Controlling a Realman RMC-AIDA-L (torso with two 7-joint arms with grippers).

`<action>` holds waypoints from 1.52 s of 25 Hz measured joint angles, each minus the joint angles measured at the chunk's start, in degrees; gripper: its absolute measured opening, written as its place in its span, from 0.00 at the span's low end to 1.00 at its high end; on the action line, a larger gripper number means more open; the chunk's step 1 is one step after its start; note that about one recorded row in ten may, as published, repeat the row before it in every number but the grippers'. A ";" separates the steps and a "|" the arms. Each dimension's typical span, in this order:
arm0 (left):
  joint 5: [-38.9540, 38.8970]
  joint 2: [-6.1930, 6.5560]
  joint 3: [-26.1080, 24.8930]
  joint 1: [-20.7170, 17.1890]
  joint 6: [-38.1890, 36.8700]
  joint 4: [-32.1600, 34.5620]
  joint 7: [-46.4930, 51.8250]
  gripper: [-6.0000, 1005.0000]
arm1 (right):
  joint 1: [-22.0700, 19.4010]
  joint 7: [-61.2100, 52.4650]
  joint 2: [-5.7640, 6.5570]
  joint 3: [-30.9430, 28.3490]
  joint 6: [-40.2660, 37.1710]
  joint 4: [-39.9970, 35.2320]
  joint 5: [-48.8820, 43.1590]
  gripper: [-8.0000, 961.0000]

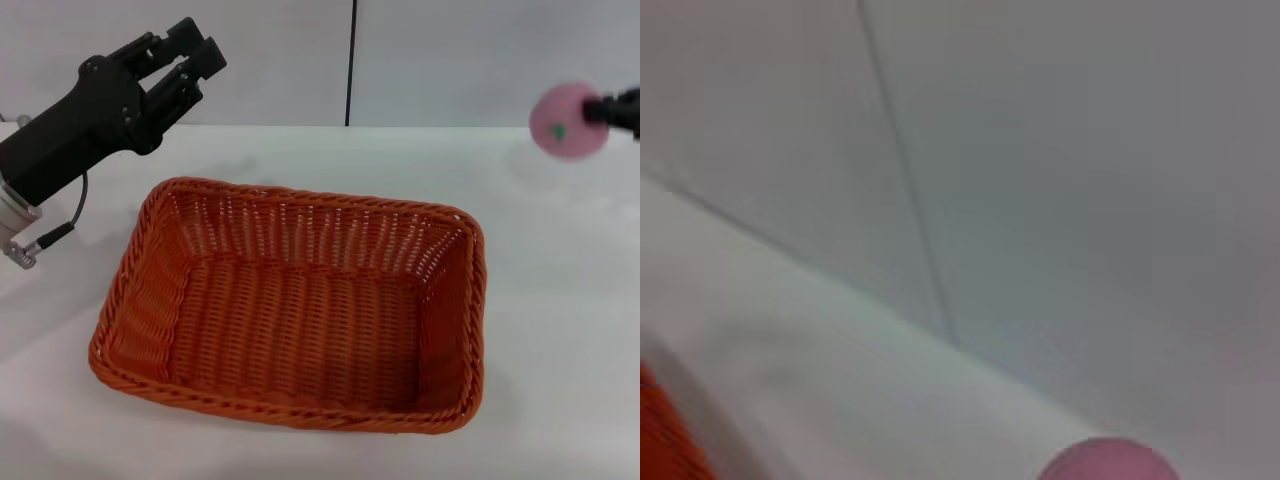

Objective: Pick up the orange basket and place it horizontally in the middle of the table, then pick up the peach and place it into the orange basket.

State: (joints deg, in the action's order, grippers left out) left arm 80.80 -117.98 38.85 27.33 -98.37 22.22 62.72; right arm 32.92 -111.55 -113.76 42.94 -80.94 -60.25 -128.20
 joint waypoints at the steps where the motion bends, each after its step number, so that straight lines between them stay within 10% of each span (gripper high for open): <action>1: -0.03 -0.01 0.00 0.00 -0.32 0.04 -0.14 0.41 | -2.35 1.21 -0.64 0.05 -3.51 -4.96 7.13 0.07; 10: -0.26 -0.11 -0.20 0.21 -0.12 0.06 -0.48 0.34 | -3.93 9.53 -1.88 3.48 -18.85 -7.38 32.52 0.04; 24: -0.30 -0.15 -0.10 0.19 0.61 -0.41 -1.70 0.35 | 4.43 12.22 -1.98 10.95 -22.13 3.83 26.66 0.32; 34: -0.30 -0.17 -0.04 -0.07 0.59 -0.52 -1.82 0.37 | -0.44 16.79 -2.43 -1.47 -28.50 3.42 29.13 0.57; 38: -0.29 -0.21 -0.21 -0.17 0.30 -0.52 -1.82 0.38 | -9.13 26.22 -3.16 -9.52 -28.73 7.96 38.85 0.62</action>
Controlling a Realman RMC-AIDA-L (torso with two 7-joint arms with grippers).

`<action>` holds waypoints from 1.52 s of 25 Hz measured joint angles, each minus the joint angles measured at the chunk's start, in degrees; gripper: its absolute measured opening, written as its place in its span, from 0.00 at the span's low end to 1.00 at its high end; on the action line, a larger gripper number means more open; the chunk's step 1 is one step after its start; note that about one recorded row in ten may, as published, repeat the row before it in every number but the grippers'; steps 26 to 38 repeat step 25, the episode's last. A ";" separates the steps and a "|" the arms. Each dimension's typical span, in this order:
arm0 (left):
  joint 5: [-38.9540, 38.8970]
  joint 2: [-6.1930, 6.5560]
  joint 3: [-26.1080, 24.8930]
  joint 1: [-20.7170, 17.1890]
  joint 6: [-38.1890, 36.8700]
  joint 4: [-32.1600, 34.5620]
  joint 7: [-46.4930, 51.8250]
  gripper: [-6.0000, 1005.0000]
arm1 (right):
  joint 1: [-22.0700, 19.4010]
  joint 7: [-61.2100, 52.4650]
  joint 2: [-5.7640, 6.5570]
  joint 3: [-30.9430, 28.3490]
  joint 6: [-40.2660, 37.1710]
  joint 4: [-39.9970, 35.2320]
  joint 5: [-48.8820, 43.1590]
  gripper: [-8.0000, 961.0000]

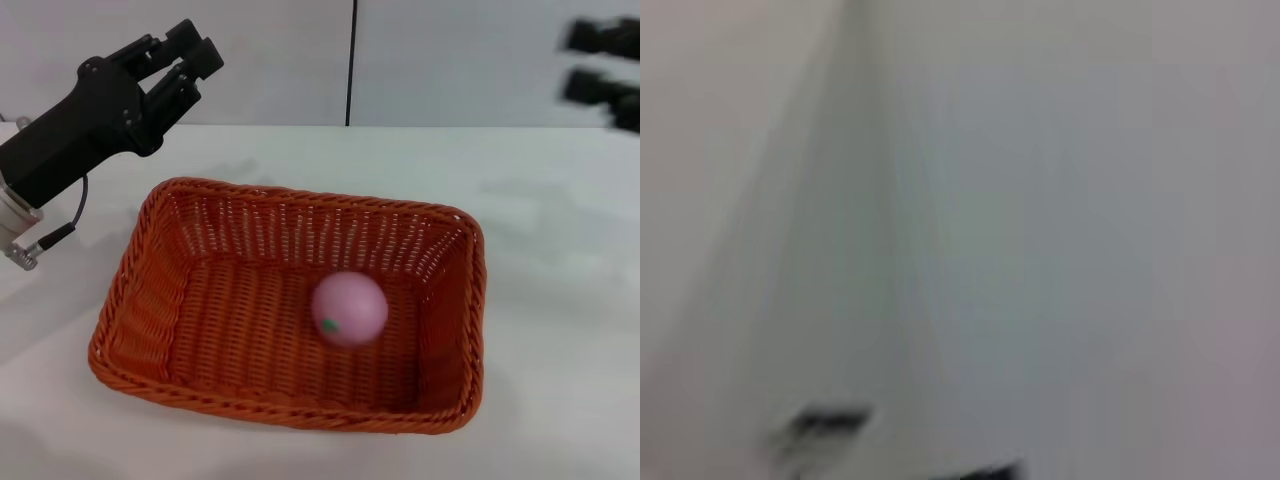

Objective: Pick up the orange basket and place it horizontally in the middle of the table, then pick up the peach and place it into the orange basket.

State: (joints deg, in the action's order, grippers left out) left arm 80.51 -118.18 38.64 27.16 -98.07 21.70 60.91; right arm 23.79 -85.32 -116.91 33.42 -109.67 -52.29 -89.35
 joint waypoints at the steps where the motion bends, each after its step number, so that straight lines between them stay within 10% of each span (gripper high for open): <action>1: 0.00 -0.01 -0.18 -0.11 -0.07 0.00 -0.04 0.38 | 0.00 0.00 0.00 0.00 0.00 0.00 0.00 0.62; 11: -6.98 -0.23 -1.78 -2.04 -0.22 -6.26 -11.87 0.39 | -10.81 21.91 0.42 -21.09 7.14 21.52 4.82 0.62; 20: -14.43 -0.34 -1.73 -2.71 -0.95 -13.52 -21.71 0.41 | -10.83 25.69 -1.90 -35.18 15.32 26.26 5.08 0.62; 25: -14.55 -0.51 -2.45 -2.39 -1.31 -15.89 -22.67 0.57 | -10.54 29.49 -1.88 -36.71 16.12 29.56 7.23 0.62; 38: -14.55 -0.51 -2.45 -2.39 -1.31 -15.89 -22.67 0.57 | -10.54 29.49 -1.88 -36.71 16.12 29.56 7.23 0.62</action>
